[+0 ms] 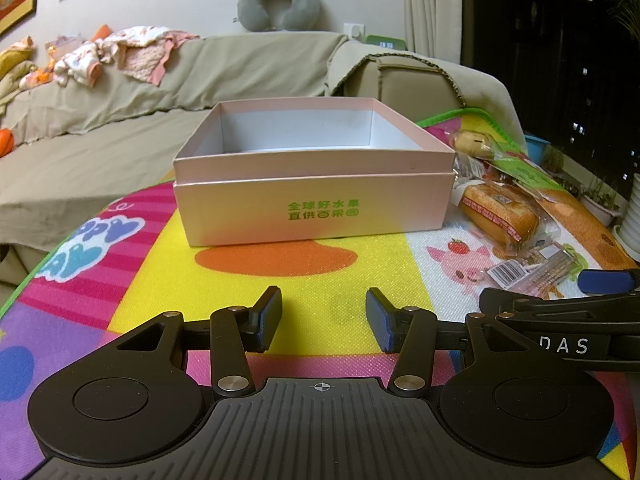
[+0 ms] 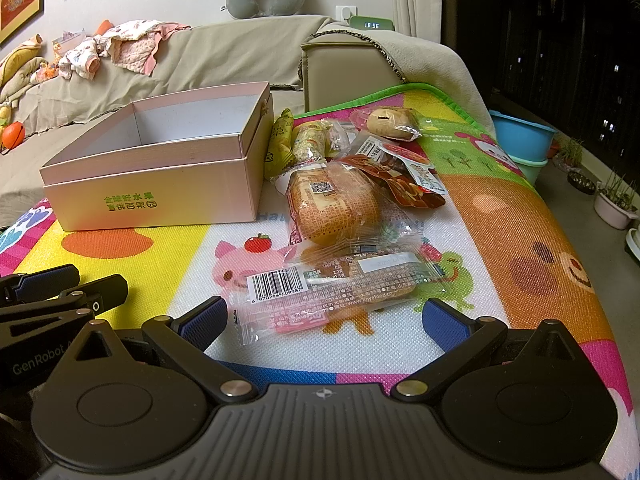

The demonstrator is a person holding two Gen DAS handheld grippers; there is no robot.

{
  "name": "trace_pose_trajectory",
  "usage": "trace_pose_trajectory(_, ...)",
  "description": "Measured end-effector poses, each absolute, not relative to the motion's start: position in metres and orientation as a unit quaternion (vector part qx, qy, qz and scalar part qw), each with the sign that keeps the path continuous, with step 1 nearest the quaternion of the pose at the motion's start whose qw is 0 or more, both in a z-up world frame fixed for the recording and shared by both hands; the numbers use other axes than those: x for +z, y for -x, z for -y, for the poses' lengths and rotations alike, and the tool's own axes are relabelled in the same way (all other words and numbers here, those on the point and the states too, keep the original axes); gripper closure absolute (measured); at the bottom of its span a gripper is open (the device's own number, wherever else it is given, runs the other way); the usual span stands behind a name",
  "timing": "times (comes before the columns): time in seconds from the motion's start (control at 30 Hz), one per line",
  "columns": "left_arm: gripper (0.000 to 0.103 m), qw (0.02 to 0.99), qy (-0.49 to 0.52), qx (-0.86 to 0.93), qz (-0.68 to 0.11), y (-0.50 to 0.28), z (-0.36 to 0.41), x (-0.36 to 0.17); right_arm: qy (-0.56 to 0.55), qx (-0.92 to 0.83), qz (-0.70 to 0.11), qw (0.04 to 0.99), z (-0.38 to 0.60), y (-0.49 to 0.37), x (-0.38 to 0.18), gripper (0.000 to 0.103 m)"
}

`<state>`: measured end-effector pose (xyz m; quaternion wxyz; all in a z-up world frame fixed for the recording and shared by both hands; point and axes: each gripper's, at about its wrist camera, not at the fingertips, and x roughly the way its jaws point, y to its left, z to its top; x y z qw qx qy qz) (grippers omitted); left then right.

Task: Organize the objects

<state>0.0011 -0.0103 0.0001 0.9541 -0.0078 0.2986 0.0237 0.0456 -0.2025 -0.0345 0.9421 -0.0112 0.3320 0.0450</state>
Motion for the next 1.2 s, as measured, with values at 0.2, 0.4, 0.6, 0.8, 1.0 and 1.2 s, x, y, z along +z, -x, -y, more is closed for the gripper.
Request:
trace_pose_trajectory(0.2,0.05,0.954,0.006,0.025,-0.299,-0.0005,0.0112,-0.0001,0.011,0.045,-0.332,0.942,0.2026,-0.0459,-0.0345,0.0)
trace_pose_trajectory(0.4,0.05,0.954,0.008,0.024,-0.299,-0.001,0.0108,0.0005,0.011,0.045,-0.332,0.942,0.2026,-0.0459,-0.0345,0.0)
trace_pose_trajectory(0.6,0.05,0.954,0.007,0.024,-0.299,-0.0009,0.011,0.0006,0.011,0.045,-0.332,0.942,0.2027,-0.0459,-0.0345,0.0)
trace_pose_trajectory(0.8,0.05,0.954,0.007,0.024,-0.299,-0.0007,0.011,0.0004,0.011,0.045,-0.332,0.942,0.2026,-0.0461,-0.0345,0.0)
trace_pose_trajectory(1.0,0.05,0.954,-0.002,0.027,-0.299,-0.0009,0.013,0.0004,0.011,0.045,-0.333,0.942,0.2011,-0.0463,-0.0347,0.0)
trace_pose_trajectory(1.2,0.05,0.954,-0.003,0.027,-0.299,-0.0009,0.0132,0.0004,0.011,0.045,-0.333,0.942,0.2014,-0.0458,-0.0343,0.0)
